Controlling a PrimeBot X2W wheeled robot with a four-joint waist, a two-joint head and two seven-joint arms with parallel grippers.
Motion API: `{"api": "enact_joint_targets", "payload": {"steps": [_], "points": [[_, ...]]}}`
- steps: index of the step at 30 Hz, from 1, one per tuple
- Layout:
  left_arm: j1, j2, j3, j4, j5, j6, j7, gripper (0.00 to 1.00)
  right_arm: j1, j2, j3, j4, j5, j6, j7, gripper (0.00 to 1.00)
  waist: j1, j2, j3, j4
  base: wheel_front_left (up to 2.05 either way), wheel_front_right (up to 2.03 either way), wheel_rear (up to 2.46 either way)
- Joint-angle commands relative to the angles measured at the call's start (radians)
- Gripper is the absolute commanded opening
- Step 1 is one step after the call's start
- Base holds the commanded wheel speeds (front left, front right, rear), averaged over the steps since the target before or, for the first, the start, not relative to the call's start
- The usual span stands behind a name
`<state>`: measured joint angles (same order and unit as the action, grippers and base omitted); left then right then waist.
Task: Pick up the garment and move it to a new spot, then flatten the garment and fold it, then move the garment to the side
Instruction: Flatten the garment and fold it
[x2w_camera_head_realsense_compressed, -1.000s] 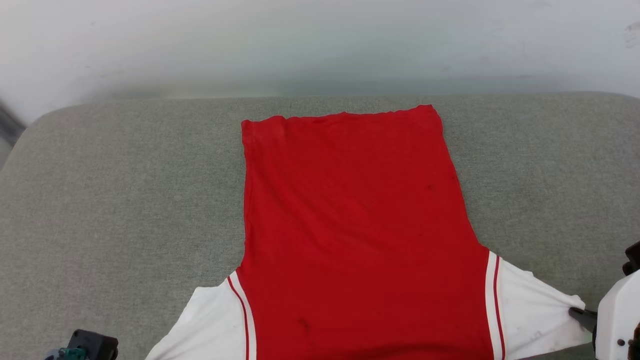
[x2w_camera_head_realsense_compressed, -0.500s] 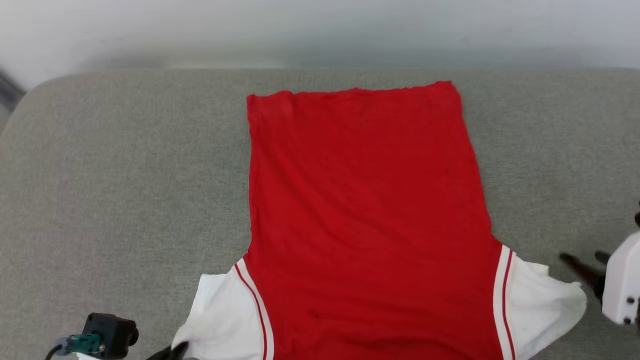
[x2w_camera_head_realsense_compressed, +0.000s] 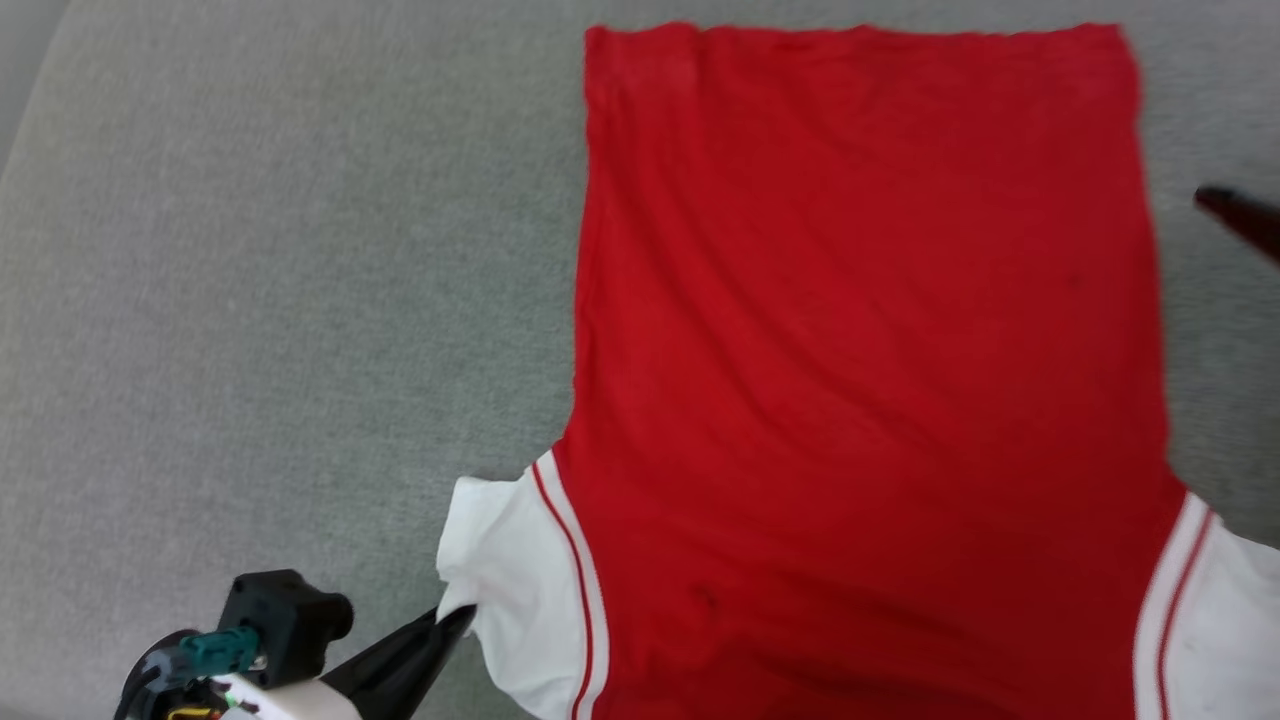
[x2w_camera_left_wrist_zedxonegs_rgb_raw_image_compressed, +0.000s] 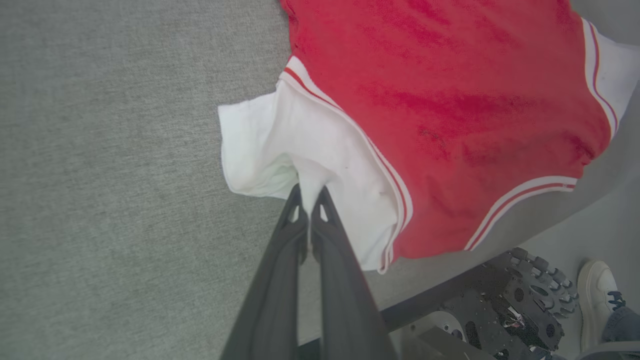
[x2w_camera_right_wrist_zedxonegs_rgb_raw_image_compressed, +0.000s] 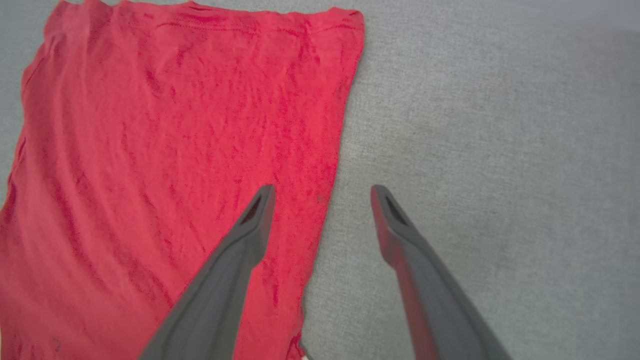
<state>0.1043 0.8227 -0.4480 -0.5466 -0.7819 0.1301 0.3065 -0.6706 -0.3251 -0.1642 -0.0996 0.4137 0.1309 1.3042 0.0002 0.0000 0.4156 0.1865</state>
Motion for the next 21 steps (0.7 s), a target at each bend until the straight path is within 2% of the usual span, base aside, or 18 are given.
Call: {"api": "enact_joint_targets", "payload": {"steps": [1, 5, 11, 16, 21], "points": [[-0.033, -0.016, -0.011, -0.01, 0.014, -0.005, 0.006, 0.0, -0.079, -0.001, -0.005, 0.031, -0.032, 0.0, 0.045, 1.0, -0.0002, 0.0, 0.115, 0.104, 0.0, 0.0, 0.0], [-0.077, -0.038, -0.034, -0.035, 0.036, -0.022, 0.009, 0.0, -0.243, -0.004, -0.021, 0.12, -0.123, 0.0, 0.136, 1.0, -0.0002, 0.0, 0.18, 0.156, 0.0, 0.0, 0.0], [-0.141, -0.073, -0.06, -0.035, 0.056, -0.051, -0.001, 0.0, -0.403, -0.035, -0.021, 0.228, -0.259, 0.0, 0.182, 1.0, -0.0002, 0.0, 0.241, 0.217, 0.0, 0.0, 0.0], [-0.171, -0.107, -0.077, -0.014, 0.051, -0.069, -0.015, 0.0, -0.45, -0.041, -0.033, 0.297, -0.329, 0.0, 0.183, 1.0, -0.0002, 0.0, 0.262, 0.247, 0.0, 0.0, 0.0], [-0.184, -0.138, -0.089, 0.011, 0.033, -0.09, -0.033, 0.0, -0.424, -0.062, -0.028, 0.342, -0.362, 0.0, 0.191, 1.0, -0.0002, 0.0, 0.272, 0.268, 0.0, 0.0, 0.0]]}}
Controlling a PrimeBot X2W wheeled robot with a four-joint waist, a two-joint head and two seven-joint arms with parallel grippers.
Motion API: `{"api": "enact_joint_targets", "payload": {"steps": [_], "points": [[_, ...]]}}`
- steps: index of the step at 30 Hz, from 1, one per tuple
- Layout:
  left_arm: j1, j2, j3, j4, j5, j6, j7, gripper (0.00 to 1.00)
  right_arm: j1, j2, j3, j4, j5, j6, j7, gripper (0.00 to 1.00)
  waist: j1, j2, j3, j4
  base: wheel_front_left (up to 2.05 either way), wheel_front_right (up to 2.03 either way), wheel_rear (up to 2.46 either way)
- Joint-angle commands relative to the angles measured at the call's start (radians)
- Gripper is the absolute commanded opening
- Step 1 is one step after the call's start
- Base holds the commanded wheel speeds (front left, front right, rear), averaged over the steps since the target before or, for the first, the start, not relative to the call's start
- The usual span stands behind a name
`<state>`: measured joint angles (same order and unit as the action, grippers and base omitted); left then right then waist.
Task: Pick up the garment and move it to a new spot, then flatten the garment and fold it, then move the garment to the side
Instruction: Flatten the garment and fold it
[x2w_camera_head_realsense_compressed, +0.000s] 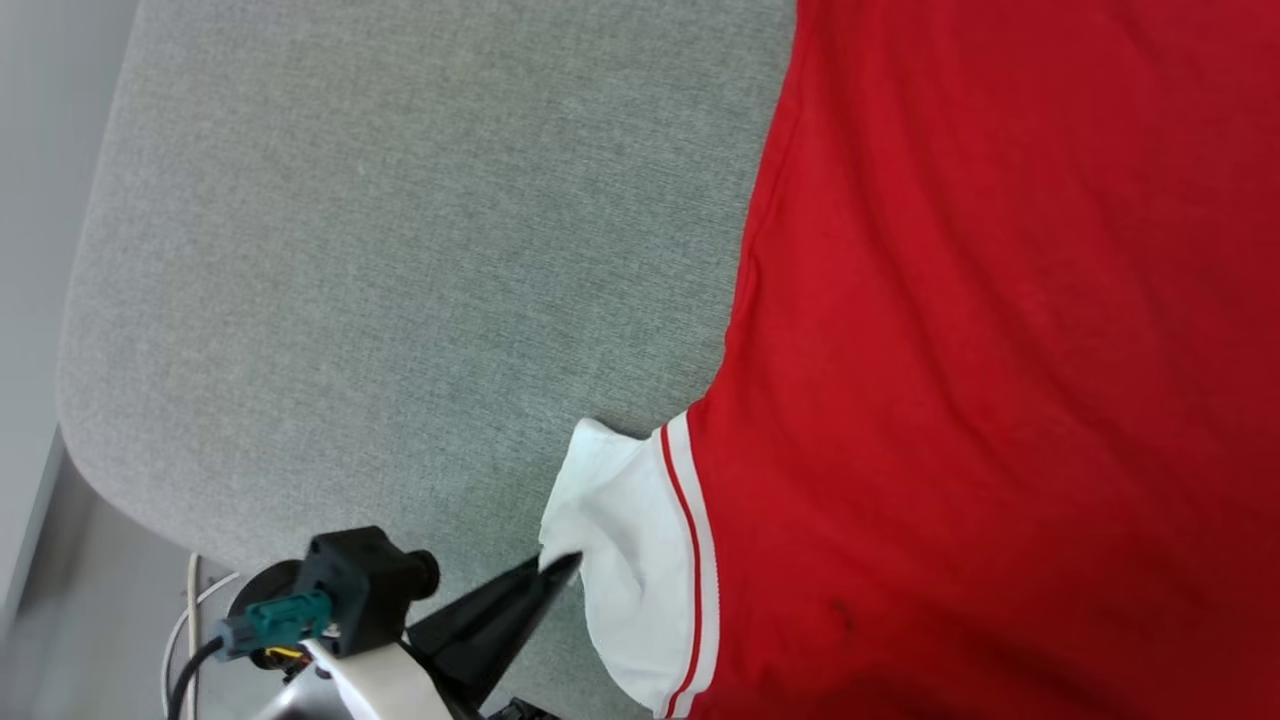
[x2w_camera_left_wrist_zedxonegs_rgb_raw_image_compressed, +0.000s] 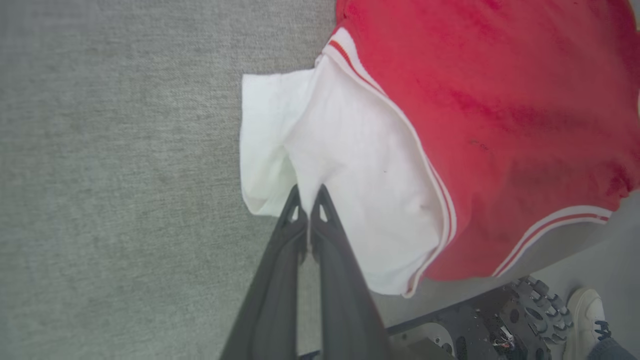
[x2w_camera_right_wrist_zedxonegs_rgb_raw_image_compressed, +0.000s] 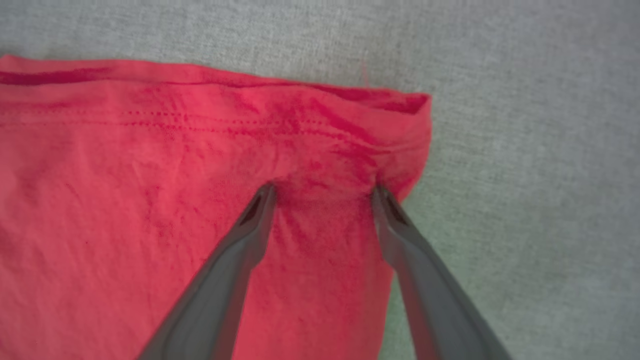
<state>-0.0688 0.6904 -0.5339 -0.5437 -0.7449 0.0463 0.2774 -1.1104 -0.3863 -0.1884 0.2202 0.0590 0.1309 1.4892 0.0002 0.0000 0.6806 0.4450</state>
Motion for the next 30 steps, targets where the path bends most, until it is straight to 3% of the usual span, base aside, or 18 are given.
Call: {"api": "enact_joint_targets", "payload": {"steps": [1, 4, 5, 6, 7, 19, 30], "points": [[-0.014, -0.003, -0.006, 0.016, -0.001, -0.011, -0.004, 0.0, 0.024, 0.0, -0.009, 0.029, -0.008, 0.0, 0.006, 1.0, -0.0002, 0.0, 0.008, 0.013, 0.0, 0.0, 0.0], [-0.022, -0.01, -0.012, 0.033, 0.0, -0.019, -0.009, 0.0, 0.055, -0.007, -0.006, 0.039, -0.004, 0.0, 0.013, 1.0, -0.0002, 0.0, 0.011, 0.02, 0.0, 0.0, 0.0], [-0.024, -0.012, -0.013, 0.039, -0.001, -0.018, -0.011, 0.0, 0.064, -0.01, -0.009, 0.041, 0.0, 0.0, 0.016, 0.95, -0.0002, 0.0, 0.01, 0.022, 0.0, 0.0, 0.0], [-0.024, -0.013, -0.014, 0.044, -0.001, -0.02, -0.01, 0.0, 0.072, -0.011, -0.01, 0.039, 0.001, 0.0, 0.019, 0.15, -0.0002, 0.0, 0.009, 0.023, 0.0, 0.0, 0.0], [-0.023, -0.015, -0.016, 0.047, -0.004, -0.021, -0.011, 0.0, 0.079, -0.01, -0.01, 0.038, 0.007, 0.0, 0.023, 0.0, -0.0002, 0.0, 0.008, 0.024, 0.0, 0.0, 0.0], [-0.012, 0.005, -0.008, 0.068, 0.005, -0.01, -0.009, 0.0, 0.173, -0.03, -0.019, 0.022, 0.039, 0.0, 0.005, 0.0, -0.0002, 0.0, -0.065, -0.02, 0.0, 0.0, 0.0], [0.043, 0.046, 0.007, 0.094, 0.021, 0.06, 0.025, 0.0, 0.404, 0.014, -0.031, 0.027, 0.147, 0.0, -0.086, 0.0, -0.0002, 0.0, -0.246, -0.166, 0.0, 0.0, 0.0]]}}
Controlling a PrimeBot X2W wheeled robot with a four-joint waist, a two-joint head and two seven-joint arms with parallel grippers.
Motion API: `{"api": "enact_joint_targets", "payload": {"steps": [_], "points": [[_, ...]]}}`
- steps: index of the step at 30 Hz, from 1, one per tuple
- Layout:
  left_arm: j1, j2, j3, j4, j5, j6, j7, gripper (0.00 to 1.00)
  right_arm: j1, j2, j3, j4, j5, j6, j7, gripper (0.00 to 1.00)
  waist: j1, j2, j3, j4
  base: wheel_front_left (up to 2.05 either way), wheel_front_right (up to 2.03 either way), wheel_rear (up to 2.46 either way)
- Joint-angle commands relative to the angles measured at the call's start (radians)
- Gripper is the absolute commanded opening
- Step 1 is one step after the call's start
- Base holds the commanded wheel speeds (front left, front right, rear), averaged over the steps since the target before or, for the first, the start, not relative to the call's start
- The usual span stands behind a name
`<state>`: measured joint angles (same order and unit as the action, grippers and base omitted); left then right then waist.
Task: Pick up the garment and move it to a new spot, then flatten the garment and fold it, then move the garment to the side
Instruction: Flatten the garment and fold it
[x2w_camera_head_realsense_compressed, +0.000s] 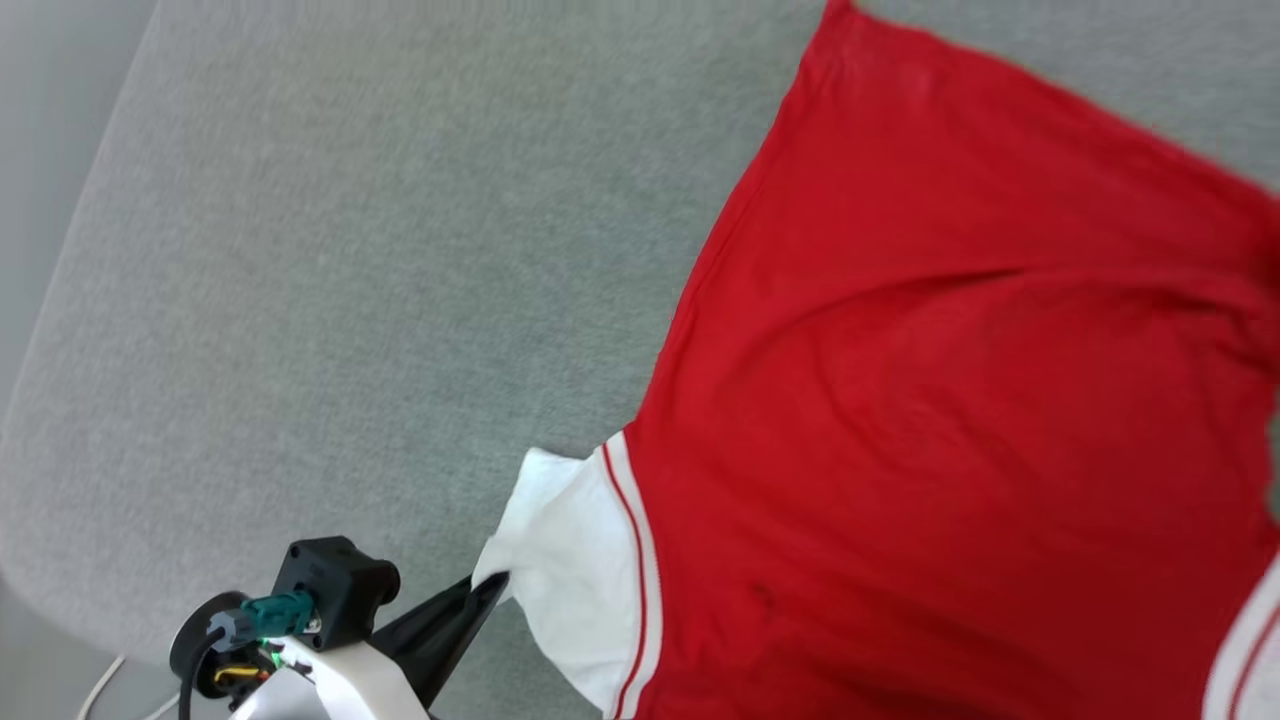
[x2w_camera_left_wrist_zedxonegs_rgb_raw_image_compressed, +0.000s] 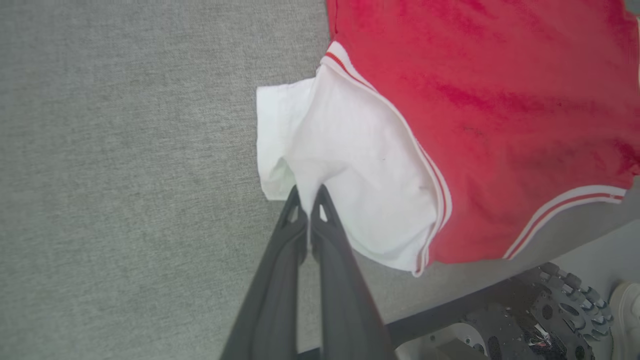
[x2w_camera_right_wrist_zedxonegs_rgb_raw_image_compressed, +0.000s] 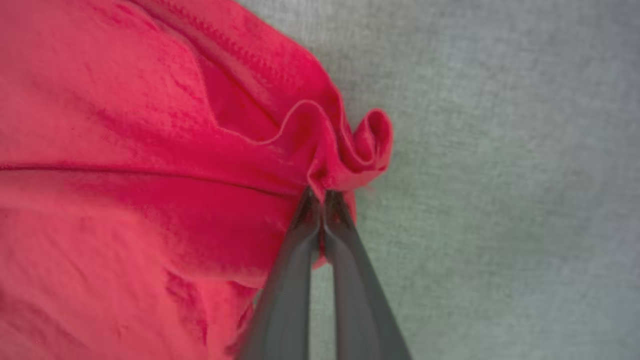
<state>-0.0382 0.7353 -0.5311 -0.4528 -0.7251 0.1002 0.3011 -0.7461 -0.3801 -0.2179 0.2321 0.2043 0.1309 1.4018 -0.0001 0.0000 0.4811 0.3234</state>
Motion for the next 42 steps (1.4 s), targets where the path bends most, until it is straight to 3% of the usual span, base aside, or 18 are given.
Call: {"api": "enact_joint_targets", "payload": {"steps": [1, 9, 14, 18, 24, 29, 35, 40, 41, 42], "points": [[0.019, 0.004, 0.004, 0.007, 0.002, 0.01, 0.004, 0.0, 0.06, 0.014, -0.006, 0.011, 0.019, 0.0, -0.003, 0.0, 0.0001, 0.0, -0.06, -0.056, 0.0, 0.0, 0.0], [0.051, 0.006, -0.004, 0.045, -0.011, 0.024, 0.011, 0.0, 0.218, 0.032, -0.007, -0.049, 0.124, 0.0, -0.048, 0.0, 0.0001, 0.0, -0.157, -0.14, 0.0, 0.0, 0.0], [0.072, 0.0, -0.005, 0.07, -0.017, 0.035, -0.001, 0.0, 0.351, 0.019, 0.017, -0.131, 0.185, 0.0, -0.084, 0.0, 0.0001, 0.0, -0.224, -0.181, 0.0, 0.0, 0.0], [0.101, 0.003, 0.0, 0.083, -0.023, 0.049, -0.016, 0.0, 0.465, 0.045, -0.003, -0.205, 0.246, 0.0, -0.111, 0.0, 0.0001, 0.0, -0.269, -0.205, 0.0, 0.0, 0.0], [0.122, 0.002, 0.004, 0.083, -0.028, 0.06, -0.031, 0.0, 0.632, 0.045, -0.004, -0.31, 0.272, 0.0, -0.143, 0.0, 0.0001, 0.0, -0.309, -0.224, 0.0, 0.0, 0.0], [0.132, -0.014, 0.005, 0.084, -0.034, 0.074, -0.043, 0.0, 0.738, 0.082, -0.032, -0.353, 0.284, 0.0, -0.169, 0.0, 0.0001, 0.0, -0.332, -0.233, 0.0, 0.0, 0.0], [0.126, -0.028, 0.002, 0.091, -0.037, 0.078, -0.05, 0.0, 0.827, 0.116, -0.048, -0.351, 0.278, 0.0, -0.196, 0.0, 0.0001, 0.0, -0.348, -0.235, 0.0, 0.0, 0.0], [0.117, -0.036, -0.005, 0.089, -0.038, 0.08, -0.044, 0.0, 0.851, 0.105, -0.03, -0.338, 0.28, 0.0, -0.243, 0.0, 0.0001, 0.0, -0.362, -0.233, 0.0, 0.0, 0.0], [0.117, -0.037, -0.005, 0.088, -0.038, 0.079, -0.044, 0.0, 0.852, 0.102, -0.026, -0.335, 0.284, 0.0, -0.252, 0.23, 0.0001, 0.0, -0.365, -0.232, 0.0, 0.0, 0.0], [0.118, -0.036, -0.004, 0.086, -0.037, 0.081, -0.046, 0.0, 0.851, 0.099, -0.021, -0.332, 0.287, 0.0, -0.258, 1.0, 0.0001, 0.0, -0.367, -0.232, 0.0, 0.0, 0.0]]}}
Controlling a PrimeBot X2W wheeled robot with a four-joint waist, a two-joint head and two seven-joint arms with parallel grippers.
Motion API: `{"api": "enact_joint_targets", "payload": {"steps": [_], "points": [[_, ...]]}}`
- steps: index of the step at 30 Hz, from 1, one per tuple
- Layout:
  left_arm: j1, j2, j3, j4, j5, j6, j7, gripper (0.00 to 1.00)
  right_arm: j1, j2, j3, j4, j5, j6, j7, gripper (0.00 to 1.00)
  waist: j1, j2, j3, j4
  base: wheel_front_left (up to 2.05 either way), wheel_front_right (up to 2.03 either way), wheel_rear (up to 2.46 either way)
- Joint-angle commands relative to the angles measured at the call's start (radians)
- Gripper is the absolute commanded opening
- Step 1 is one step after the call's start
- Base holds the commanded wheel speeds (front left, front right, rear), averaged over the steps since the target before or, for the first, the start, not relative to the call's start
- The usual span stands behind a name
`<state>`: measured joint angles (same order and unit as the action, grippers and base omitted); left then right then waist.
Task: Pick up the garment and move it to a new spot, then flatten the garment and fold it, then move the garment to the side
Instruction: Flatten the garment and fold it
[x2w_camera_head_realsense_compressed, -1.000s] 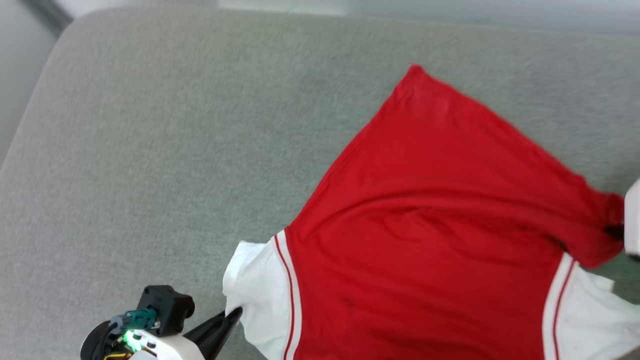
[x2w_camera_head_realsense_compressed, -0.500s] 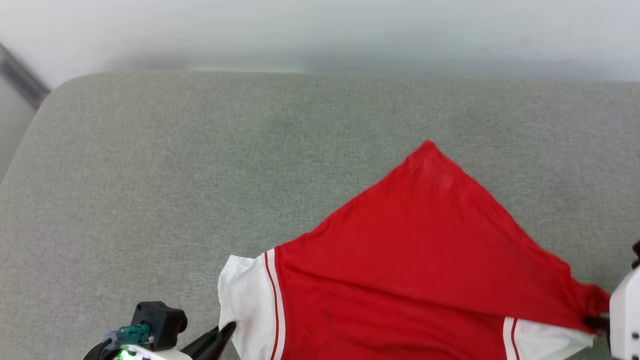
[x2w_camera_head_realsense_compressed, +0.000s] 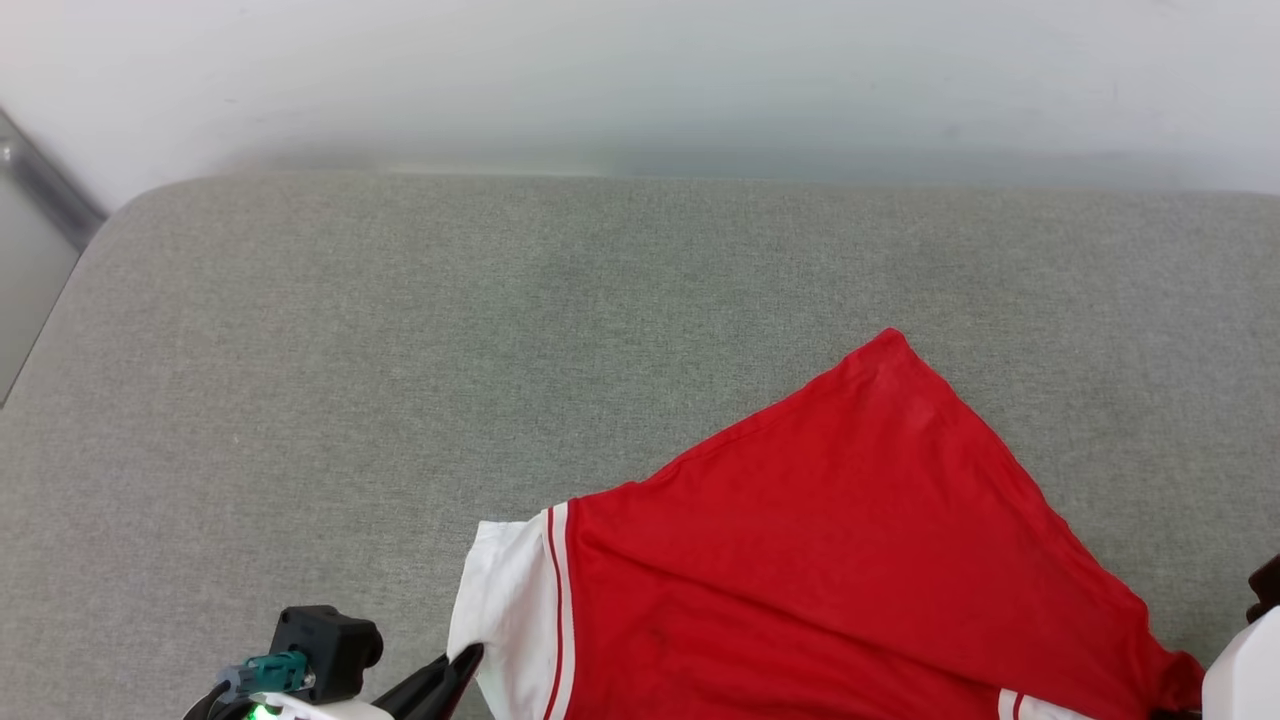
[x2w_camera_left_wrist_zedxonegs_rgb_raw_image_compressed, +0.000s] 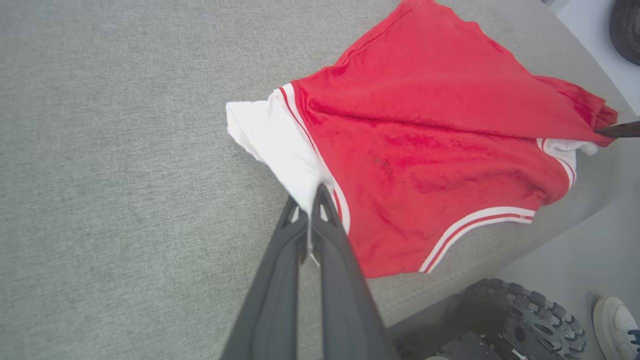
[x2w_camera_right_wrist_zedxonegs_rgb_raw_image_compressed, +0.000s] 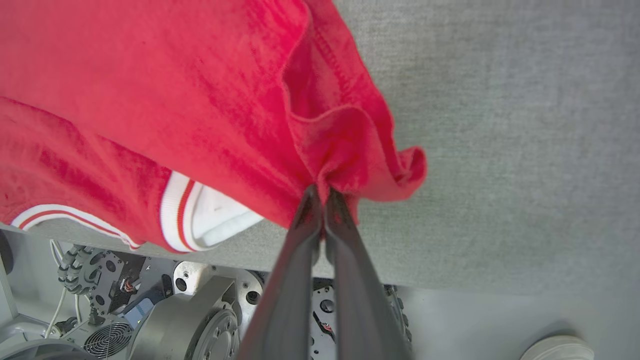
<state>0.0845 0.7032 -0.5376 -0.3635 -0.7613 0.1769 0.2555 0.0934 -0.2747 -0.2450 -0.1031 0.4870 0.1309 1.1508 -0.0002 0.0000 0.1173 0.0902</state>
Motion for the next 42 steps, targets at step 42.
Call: {"api": "enact_joint_targets", "payload": {"steps": [42], "points": [[-0.238, -0.121, -0.093, -0.039, 0.053, -0.113, -0.01, 0.0, -0.747, -0.127, 0.23, 0.244, -0.185, 0.0, 0.216, 1.0, 0.0002, 0.0, 0.331, 0.311, 0.0, 0.0, 0.0]]}}
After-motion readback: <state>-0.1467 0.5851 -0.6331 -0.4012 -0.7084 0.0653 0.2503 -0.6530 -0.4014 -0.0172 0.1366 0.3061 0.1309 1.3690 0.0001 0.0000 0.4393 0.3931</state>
